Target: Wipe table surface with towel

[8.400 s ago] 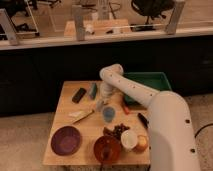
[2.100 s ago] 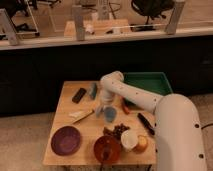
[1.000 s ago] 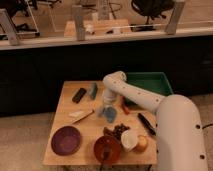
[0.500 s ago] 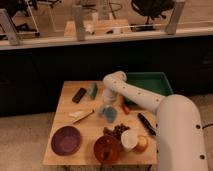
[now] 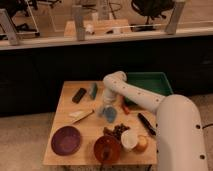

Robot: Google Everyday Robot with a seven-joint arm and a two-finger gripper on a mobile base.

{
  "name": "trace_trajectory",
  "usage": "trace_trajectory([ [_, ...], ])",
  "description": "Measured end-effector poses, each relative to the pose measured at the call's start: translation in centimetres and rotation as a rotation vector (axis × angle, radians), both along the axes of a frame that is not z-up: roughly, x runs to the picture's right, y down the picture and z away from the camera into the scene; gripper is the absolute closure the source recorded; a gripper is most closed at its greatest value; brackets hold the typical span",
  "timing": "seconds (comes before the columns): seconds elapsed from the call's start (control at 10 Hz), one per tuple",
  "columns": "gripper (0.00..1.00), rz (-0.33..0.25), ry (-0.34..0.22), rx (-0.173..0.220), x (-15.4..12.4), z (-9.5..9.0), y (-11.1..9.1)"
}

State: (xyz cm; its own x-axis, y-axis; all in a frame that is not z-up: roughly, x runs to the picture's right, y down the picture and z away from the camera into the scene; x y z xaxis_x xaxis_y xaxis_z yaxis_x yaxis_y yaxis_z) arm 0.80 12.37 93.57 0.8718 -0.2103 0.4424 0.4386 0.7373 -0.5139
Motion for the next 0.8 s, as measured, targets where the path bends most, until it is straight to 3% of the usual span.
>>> trace_trajectory([
  [0.7,0.87,0.000,0.000,0.000,0.01,0.01,0.02],
  [0.8,0.82,0.000,0.000,0.000,0.00,0.01,0.02],
])
